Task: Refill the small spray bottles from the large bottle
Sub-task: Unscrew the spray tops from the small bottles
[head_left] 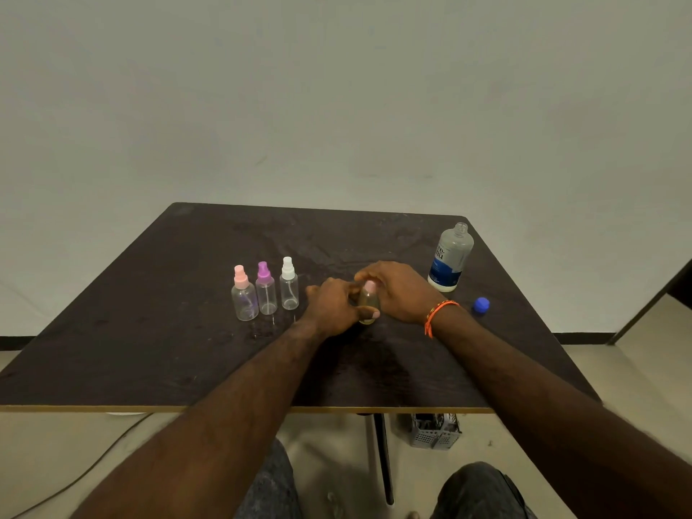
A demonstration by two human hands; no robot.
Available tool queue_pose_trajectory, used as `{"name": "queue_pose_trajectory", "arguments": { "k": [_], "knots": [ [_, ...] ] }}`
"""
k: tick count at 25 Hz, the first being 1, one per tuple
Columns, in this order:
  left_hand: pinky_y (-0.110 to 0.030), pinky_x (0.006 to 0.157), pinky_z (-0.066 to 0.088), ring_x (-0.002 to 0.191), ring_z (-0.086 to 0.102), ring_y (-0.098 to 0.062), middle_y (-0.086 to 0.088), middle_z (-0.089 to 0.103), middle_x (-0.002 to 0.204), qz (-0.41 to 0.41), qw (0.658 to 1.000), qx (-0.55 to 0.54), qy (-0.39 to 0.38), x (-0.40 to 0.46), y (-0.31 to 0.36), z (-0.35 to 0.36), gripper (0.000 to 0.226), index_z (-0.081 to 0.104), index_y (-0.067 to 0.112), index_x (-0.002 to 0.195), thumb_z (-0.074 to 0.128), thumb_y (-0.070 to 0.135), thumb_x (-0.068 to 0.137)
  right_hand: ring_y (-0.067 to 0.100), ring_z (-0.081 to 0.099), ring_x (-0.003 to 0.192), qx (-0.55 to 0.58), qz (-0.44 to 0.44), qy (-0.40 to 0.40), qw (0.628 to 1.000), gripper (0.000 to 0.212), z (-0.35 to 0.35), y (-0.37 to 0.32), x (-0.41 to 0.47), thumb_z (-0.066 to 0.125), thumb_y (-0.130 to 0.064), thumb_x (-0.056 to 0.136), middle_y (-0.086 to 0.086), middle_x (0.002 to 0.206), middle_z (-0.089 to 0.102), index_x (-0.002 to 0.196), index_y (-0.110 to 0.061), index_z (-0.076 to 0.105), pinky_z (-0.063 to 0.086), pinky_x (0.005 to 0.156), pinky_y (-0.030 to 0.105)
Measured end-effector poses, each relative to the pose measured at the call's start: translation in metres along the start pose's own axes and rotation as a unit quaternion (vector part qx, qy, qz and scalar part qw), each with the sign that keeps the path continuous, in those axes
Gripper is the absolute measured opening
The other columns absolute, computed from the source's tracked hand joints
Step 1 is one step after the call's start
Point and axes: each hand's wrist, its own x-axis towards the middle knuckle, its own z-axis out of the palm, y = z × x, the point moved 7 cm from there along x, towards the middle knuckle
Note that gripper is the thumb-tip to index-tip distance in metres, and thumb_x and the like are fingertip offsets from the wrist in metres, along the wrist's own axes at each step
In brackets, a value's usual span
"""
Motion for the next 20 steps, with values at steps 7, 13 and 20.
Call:
{"name": "queue_pose_trajectory", "arguments": {
  "k": [7, 13, 20],
  "knots": [
    [-0.043, 0.097, 0.033, 0.101, 0.065, -0.010, 0.013, 0.075, 0.091, -0.001, 1.000, 0.005, -0.003, 0.000, 0.000, 0.001, 0.034, 0.077, 0.033, 0.104, 0.081, 0.058, 0.082, 0.016, 0.060, 0.094, -0.027, 0.062, 0.082, 0.994, 0.016, -0.014, 0.001, 0.002, 0.063, -0.028, 0.094, 0.001, 0.105, 0.066, 0.106, -0.018, 0.068, 0.051, 0.081, 0.031],
    [-0.042, 0.094, 0.031, 0.101, 0.066, -0.011, 0.013, 0.077, 0.093, -0.002, 1.000, -0.017, -0.007, 0.000, -0.004, 0.005, 0.030, 0.077, 0.031, 0.105, 0.081, 0.051, 0.083, 0.024, 0.058, 0.122, -0.016, 0.037, -0.001, 0.999, 0.059, -0.004, -0.009, -0.001, 0.069, -0.030, 0.087, 0.005, 0.137, 0.060, 0.142, -0.021, 0.050, 0.049, 0.101, 0.039],
    [-0.041, 0.091, 0.032, 0.096, 0.065, -0.008, 0.011, 0.076, 0.088, -0.001, 1.000, -0.019, -0.001, 0.000, -0.003, 0.004, 0.028, 0.077, 0.030, 0.098, 0.082, 0.053, 0.083, 0.017, 0.060, 0.090, -0.036, 0.098, 0.080, 0.991, 0.021, -0.012, 0.004, 0.002, 0.057, -0.036, 0.098, 0.002, 0.101, 0.066, 0.103, -0.017, 0.063, 0.042, 0.073, 0.029]
  ]
}}
